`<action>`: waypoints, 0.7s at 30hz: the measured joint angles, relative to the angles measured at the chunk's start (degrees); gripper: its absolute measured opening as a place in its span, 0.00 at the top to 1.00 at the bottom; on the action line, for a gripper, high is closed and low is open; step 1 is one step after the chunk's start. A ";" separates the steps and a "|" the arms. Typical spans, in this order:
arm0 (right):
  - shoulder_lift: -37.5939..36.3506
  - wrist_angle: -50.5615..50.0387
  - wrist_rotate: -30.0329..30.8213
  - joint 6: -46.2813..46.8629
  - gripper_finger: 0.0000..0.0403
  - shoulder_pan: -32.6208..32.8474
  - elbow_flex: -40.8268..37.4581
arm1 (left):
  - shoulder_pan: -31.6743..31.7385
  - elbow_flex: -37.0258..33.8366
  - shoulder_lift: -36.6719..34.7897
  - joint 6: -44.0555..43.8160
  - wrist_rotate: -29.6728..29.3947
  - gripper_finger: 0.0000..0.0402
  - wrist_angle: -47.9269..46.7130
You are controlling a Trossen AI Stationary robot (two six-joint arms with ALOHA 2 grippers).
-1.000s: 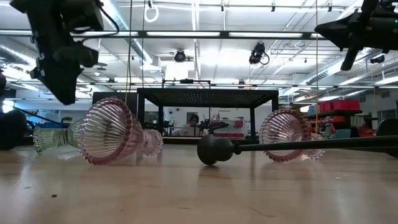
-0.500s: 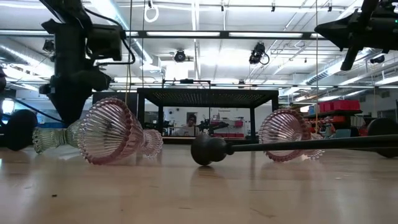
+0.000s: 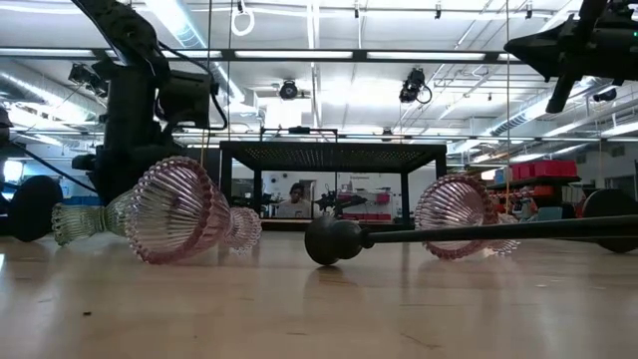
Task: Pick & Place candle stick holders
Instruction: Put the top left black candle holder on the shelf
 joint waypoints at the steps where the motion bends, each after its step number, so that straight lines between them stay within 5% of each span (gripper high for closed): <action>1: 0.01 -0.02 0.01 -0.01 0.98 0.01 0.01 | 0.08 0.00 0.69 0.00 0.59 0.69 -0.05; 8: 0.00 -0.02 0.01 -0.01 0.98 0.00 -0.01 | 0.91 0.00 4.28 2.98 0.96 0.73 -0.22; 14: 0.00 0.00 0.01 -0.01 0.98 0.01 0.01 | 0.91 0.00 4.33 5.93 0.14 0.96 -2.06; 21: 0.02 0.00 -0.01 0.01 0.98 0.00 0.01 | 0.91 0.50 -0.61 5.60 -6.75 0.97 -9.56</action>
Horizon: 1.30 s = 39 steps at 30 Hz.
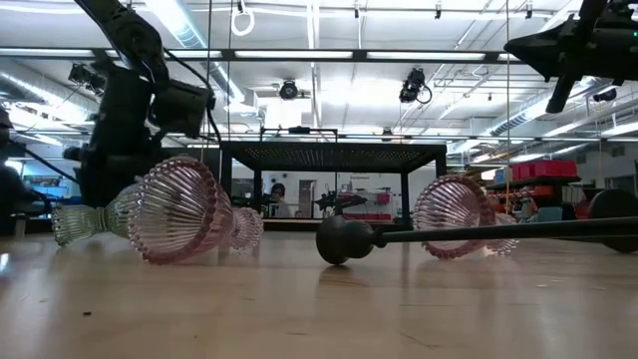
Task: Pick & Place candle stick holders
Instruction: Put the top left black candle holder on the shelf
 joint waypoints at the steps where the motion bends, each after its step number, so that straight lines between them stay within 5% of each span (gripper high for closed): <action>1: 0.00 0.00 0.00 -0.02 0.98 0.02 0.00 | 0.00 0.06 -1.65 -0.06 -0.68 0.97 -0.34; 13: -0.02 -0.02 0.00 -0.01 0.98 0.01 0.00 | -0.11 3.93 -29.53 0.73 -5.27 0.97 -1.65; 20: -0.02 -0.02 0.02 -0.01 0.98 0.00 -0.01 | -0.11 5.88 -38.92 10.16 -7.55 0.97 14.14; 27: -0.02 -0.02 0.02 -0.02 0.98 0.00 -0.01 | -0.02 5.92 -36.65 24.46 2.82 0.97 42.13; 39: -0.02 0.00 0.02 -0.01 0.98 0.01 -0.01 | 1.07 5.86 -20.29 38.62 17.63 0.97 70.91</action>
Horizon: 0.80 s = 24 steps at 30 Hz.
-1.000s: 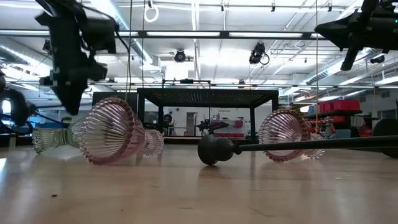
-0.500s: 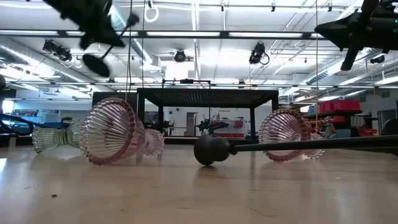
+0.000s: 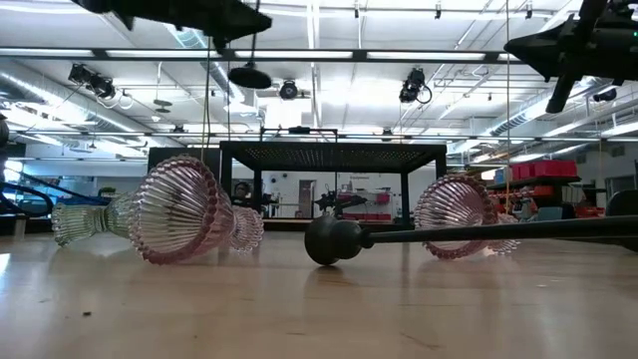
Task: Pick & Place candle stick holders
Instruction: Put the top left black candle holder on the shelf
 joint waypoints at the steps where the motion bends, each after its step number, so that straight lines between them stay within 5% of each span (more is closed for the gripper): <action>1: 0.00 -0.02 0.00 -0.01 0.98 -0.01 -0.01 | 0.41 0.01 1.56 0.17 1.17 0.97 2.93; 18: 0.00 -0.01 0.00 0.01 0.98 0.01 0.00 | 12.69 0.04 26.48 -5.30 15.44 0.97 40.56; 24: 0.00 -0.01 0.00 0.01 0.98 0.00 0.01 | 13.04 5.01 32.72 -6.29 16.19 0.97 41.89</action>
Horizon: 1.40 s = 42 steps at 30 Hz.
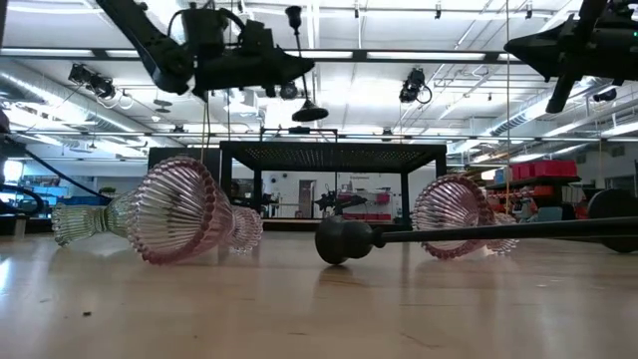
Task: Pick & Place candle stick holders
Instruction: Put the top left black candle holder on the shelf
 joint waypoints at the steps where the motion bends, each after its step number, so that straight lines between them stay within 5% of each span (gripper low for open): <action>1: 0.00 0.00 0.00 0.00 0.98 0.01 0.00 | -0.04 1.34 0.97 -0.01 0.42 0.97 -0.57; 11: 0.00 -0.01 0.00 -0.02 0.98 0.01 0.00 | -1.05 13.09 7.83 3.68 -3.41 0.97 -16.97; 30: 0.00 0.00 -0.03 -0.02 0.98 0.00 -0.01 | 2.63 -4.46 -4.20 4.41 -6.16 0.97 -14.66; 42: 0.00 -0.01 -0.02 -0.02 0.98 0.00 0.00 | 6.93 -9.85 -4.77 4.30 -7.17 0.97 -9.90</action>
